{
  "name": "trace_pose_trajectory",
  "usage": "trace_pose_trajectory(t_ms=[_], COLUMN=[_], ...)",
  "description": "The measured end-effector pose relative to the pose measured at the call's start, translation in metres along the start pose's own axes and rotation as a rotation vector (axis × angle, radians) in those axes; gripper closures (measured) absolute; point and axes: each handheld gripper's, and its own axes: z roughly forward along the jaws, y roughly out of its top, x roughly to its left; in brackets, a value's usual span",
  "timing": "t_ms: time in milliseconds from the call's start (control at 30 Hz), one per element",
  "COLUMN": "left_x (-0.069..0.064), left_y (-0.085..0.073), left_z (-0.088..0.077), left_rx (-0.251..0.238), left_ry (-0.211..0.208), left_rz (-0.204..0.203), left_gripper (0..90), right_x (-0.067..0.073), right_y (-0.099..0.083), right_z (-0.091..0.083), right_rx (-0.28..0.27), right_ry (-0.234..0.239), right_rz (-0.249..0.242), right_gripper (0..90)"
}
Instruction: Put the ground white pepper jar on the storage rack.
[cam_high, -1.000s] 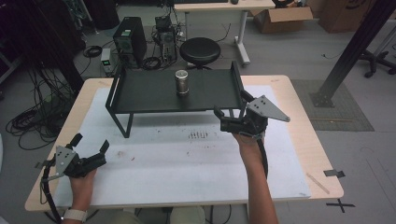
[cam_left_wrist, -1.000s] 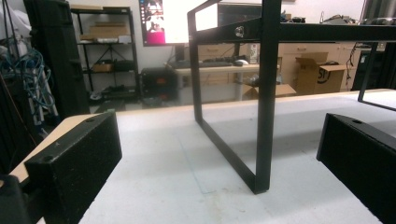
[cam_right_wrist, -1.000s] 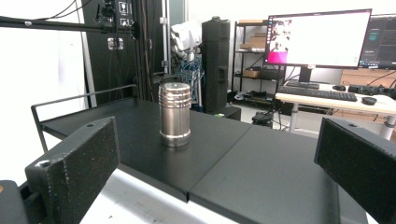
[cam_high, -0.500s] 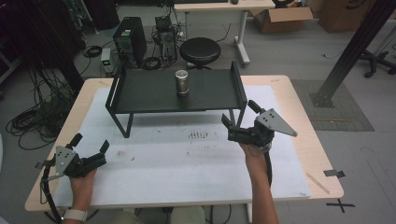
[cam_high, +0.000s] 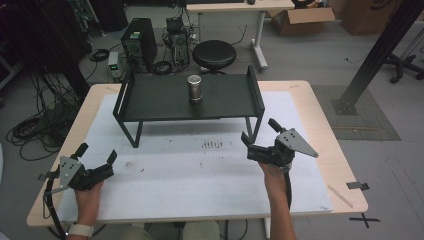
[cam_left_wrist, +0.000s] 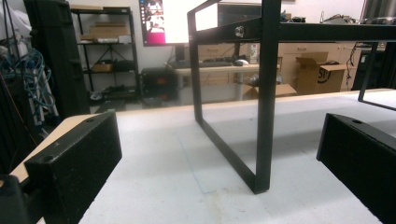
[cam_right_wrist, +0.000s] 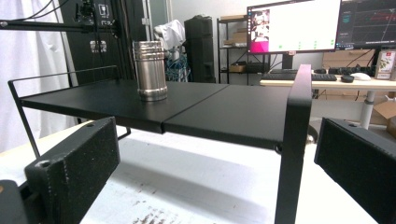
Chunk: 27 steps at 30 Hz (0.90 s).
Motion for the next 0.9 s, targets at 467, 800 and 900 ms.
trace_pose_trajectory(t_ms=[467,800,900], left_x=[0.000,0.000,0.000], left_y=[0.000,0.000,0.000], left_z=[0.000,0.000,0.000], left_rx=[0.002,0.001,0.001], left_ry=[0.001,0.000,0.000], left_rz=[0.000,0.000,0.000], left_gripper=[0.3,0.3,0.3], right_x=[-0.004,-0.006,-0.006], right_y=[-0.034,-0.057,-0.064], right_z=[-0.006,-0.009,-0.009], right_rx=[0.036,0.067,0.078], right_ry=[-0.022,-0.041,-0.047], right_rz=[0.035,0.047,0.045], right_gripper=[0.0,0.0,0.0])
